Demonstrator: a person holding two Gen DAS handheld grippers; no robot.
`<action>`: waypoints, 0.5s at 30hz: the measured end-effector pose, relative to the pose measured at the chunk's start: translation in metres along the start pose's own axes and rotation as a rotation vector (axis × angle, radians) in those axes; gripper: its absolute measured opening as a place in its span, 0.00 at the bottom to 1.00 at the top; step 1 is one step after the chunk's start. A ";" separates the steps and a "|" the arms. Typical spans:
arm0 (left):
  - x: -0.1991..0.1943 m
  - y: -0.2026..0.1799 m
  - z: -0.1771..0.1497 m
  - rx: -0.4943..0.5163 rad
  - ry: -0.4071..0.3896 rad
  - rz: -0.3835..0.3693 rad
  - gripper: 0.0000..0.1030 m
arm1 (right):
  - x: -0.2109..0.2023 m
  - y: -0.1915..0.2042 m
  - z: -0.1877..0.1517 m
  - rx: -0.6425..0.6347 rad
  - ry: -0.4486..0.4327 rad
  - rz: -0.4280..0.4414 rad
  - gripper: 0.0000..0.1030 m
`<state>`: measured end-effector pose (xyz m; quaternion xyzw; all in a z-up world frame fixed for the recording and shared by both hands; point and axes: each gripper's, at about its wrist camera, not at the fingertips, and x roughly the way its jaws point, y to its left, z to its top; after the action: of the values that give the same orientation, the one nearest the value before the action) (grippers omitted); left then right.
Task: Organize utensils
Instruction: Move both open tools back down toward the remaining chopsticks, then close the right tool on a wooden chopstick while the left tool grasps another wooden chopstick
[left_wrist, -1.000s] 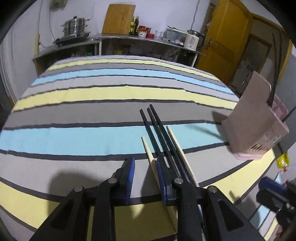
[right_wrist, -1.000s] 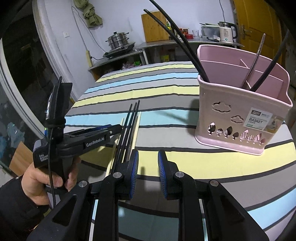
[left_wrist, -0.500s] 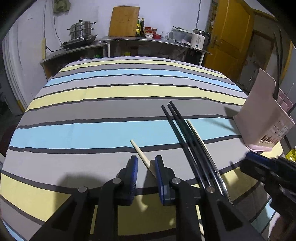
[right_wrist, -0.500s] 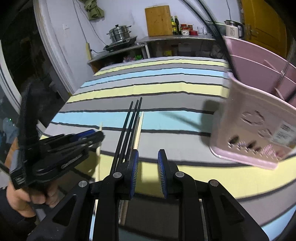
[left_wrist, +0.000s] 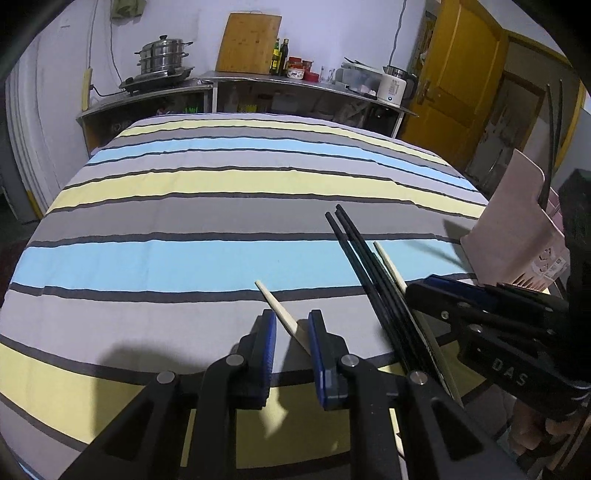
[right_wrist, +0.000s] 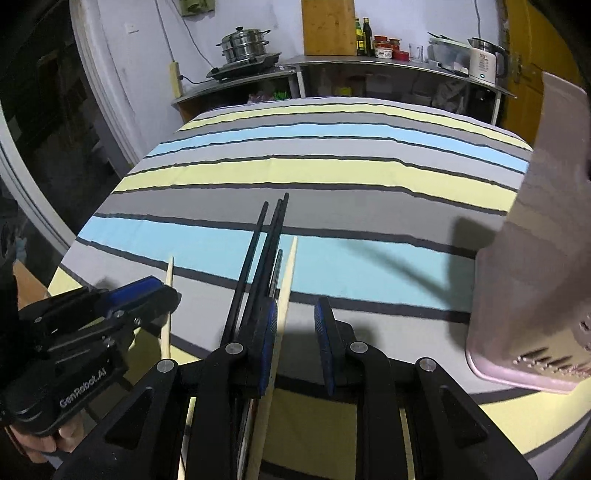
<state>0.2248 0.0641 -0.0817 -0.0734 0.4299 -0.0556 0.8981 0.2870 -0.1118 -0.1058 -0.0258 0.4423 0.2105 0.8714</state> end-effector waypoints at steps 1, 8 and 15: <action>0.000 0.001 -0.001 -0.002 -0.002 -0.003 0.18 | 0.002 0.001 0.002 -0.004 0.001 -0.001 0.21; 0.000 0.001 0.000 -0.001 -0.005 -0.009 0.18 | 0.011 0.010 0.009 -0.053 0.011 -0.044 0.21; 0.002 0.004 0.003 0.025 0.003 -0.031 0.13 | 0.001 -0.003 -0.001 -0.022 0.009 -0.081 0.08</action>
<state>0.2288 0.0681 -0.0819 -0.0685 0.4294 -0.0751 0.8974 0.2876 -0.1142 -0.1074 -0.0541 0.4424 0.1800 0.8769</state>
